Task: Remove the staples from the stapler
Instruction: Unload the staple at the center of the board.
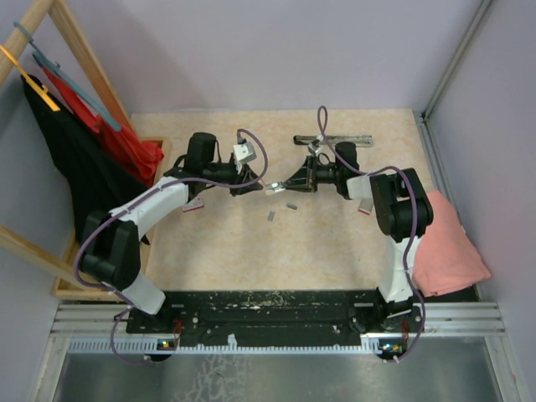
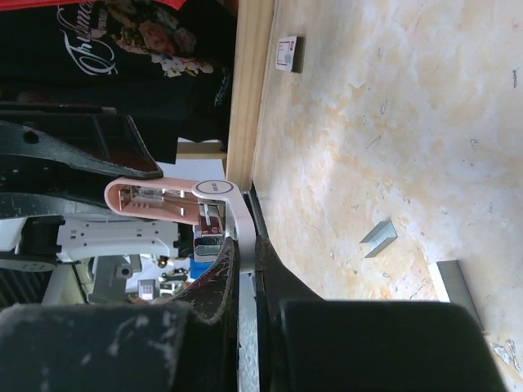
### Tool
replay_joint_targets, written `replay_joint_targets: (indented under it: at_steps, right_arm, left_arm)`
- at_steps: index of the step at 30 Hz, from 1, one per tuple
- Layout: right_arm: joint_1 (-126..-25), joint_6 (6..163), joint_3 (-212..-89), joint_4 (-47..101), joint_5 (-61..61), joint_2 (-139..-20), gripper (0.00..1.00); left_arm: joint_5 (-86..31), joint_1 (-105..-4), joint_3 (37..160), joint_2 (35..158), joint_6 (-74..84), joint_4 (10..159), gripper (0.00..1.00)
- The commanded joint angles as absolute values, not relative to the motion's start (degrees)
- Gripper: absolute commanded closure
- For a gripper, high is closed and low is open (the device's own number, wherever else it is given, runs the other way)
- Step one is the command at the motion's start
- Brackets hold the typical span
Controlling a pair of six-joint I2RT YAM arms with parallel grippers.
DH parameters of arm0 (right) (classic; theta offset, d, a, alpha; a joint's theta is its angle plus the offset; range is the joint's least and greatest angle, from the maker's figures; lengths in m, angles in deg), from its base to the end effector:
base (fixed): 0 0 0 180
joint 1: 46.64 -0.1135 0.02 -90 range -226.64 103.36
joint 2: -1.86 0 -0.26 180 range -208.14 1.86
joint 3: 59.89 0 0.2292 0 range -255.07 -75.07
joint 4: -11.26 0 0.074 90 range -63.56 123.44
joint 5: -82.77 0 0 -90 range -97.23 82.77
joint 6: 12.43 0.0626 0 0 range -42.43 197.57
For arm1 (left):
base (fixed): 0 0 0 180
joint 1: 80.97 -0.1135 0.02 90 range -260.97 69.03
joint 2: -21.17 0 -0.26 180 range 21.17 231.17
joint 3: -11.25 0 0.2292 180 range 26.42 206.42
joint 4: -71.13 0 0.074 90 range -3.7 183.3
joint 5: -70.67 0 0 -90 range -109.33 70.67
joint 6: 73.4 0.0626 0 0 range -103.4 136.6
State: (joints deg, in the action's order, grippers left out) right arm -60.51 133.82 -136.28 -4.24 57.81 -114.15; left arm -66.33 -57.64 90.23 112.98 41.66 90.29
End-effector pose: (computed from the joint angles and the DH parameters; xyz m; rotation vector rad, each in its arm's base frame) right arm 0.3769 0.1515 0.1600 -0.0491 2.2418 1.8529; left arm 0.3039 -0.1809 0.2607 1.2489 1.6130 -0.8456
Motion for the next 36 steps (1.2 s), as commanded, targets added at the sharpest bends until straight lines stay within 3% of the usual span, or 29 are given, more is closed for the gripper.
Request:
replay_joint_targets:
  at_steps: [1,3,9,20,22,26,30,32,36]
  right_arm:
    - [-57.8,133.0,-136.1,-7.5,52.8,-111.8,1.0]
    - [-57.5,133.3,-136.1,-8.0,53.0,-111.6,1.0]
    - [-57.4,133.4,-136.2,-8.0,53.1,-110.1,1.0]
    - [-57.0,133.2,-136.3,-8.0,53.0,-108.1,1.0]
    - [-57.0,132.2,-136.4,-6.9,52.6,-107.9,1.0]
    - [-57.0,129.5,-136.8,-3.6,51.6,-107.6,1.0]
    - [-57.0,127.3,-137.2,-1.6,50.8,-107.2,1.0]
    - [-57.0,125.6,-137.5,0.2,50.4,-106.8,1.0]
    - [-57.0,123.1,-138.1,1.9,50.3,-105.9,1.0]
  left_arm:
    - [-70.4,-58.6,90.9,110.7,40.6,91.8,1.0]
    - [-70.3,-58.6,91.0,111.0,41.0,92.4,0.95]
    - [-70.6,-58.6,92.2,112.1,42.8,96.1,0.64]
    - [-70.0,-58.6,91.3,111.3,43.6,97.6,0.61]
    - [-70.1,-58.6,91.9,111.2,43.6,98.2,0.54]
    - [-70.5,-58.6,93.3,110.4,43.4,99.8,0.28]
    - [-70.7,-58.6,94.5,109.6,42.0,100.6,0.16]
    - [-68.1,-58.6,95.3,109.5,37.1,98.4,0.03]
    - [-65.8,-58.6,101.8,112.6,32.6,101.7,0.0]
